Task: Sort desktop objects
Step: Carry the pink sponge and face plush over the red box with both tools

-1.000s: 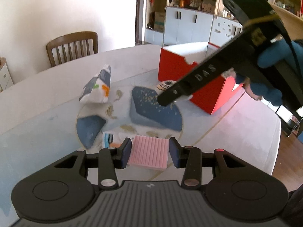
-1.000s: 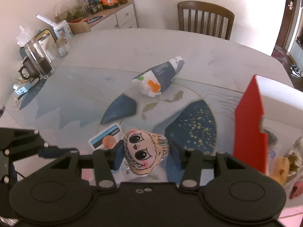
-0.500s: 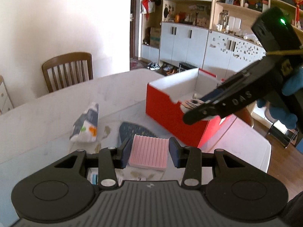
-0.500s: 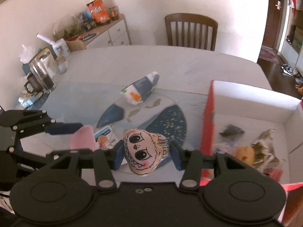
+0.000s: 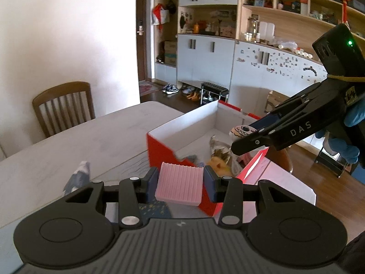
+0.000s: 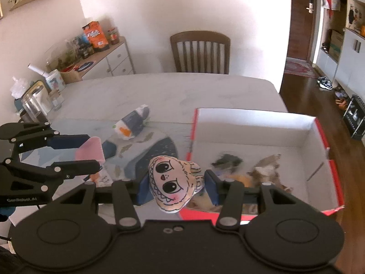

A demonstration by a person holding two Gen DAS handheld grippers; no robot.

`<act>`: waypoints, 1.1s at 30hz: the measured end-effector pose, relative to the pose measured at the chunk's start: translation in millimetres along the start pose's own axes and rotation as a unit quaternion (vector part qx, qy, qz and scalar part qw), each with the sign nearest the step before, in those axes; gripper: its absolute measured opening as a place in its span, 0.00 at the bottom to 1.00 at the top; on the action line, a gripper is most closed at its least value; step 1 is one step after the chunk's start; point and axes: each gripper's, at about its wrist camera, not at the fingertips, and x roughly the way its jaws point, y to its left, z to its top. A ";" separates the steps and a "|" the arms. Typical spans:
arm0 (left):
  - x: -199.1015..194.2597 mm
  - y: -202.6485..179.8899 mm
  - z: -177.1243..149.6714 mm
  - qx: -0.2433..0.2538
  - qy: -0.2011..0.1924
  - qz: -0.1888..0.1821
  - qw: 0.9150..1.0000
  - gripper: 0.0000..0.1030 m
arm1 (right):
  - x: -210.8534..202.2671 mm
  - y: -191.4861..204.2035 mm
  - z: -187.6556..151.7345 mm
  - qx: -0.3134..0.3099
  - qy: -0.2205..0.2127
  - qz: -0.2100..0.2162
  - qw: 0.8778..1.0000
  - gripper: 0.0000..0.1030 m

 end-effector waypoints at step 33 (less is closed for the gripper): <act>194.4 -57.9 60.4 0.080 0.098 -0.007 0.992 0.40 | 37.9 -149.2 -15.8 0.037 0.025 -0.053 0.998 0.48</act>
